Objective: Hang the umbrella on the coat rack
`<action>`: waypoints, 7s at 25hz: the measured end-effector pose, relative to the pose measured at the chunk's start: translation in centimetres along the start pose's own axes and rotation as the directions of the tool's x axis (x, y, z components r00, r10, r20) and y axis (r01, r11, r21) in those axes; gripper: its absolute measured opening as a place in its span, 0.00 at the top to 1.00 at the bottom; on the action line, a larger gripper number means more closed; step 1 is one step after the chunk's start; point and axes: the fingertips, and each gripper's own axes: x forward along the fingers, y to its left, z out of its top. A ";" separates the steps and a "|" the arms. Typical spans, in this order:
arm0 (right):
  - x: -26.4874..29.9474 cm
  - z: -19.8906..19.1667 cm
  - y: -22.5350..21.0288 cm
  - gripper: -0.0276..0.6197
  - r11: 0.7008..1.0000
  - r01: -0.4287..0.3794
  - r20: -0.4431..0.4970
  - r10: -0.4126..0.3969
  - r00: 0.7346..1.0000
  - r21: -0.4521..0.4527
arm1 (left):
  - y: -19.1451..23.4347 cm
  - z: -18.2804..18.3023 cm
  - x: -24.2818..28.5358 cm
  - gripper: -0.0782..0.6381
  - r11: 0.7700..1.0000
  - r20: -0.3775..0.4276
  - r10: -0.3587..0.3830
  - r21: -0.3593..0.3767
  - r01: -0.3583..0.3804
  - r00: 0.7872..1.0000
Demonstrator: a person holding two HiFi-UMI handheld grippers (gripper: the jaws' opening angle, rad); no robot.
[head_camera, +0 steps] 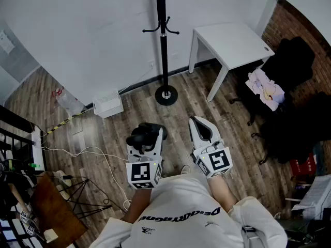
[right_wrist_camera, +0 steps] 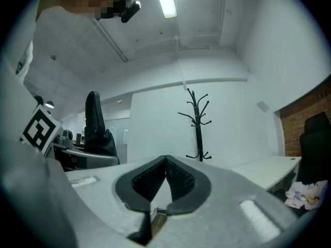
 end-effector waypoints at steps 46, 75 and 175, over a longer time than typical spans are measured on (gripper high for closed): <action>21.0 -2.2 -20.5 0.96 0.999 0.031 0.027 -0.032 0.999 0.035 | 1.4 -0.3 30.7 0.54 0.994 -0.043 -0.106 -0.021 0.105 0.993; 45.0 -2.5 -27.0 0.96 0.991 0.136 0.014 -0.136 0.991 0.001 | 15.0 6.6 52.8 0.54 0.961 -0.102 -0.275 0.003 0.277 0.956; 46.9 -2.9 -36.2 0.96 0.999 0.052 0.019 -0.052 0.998 0.013 | 17.8 9.5 74.2 0.51 0.988 -0.176 -0.151 -0.012 0.151 0.973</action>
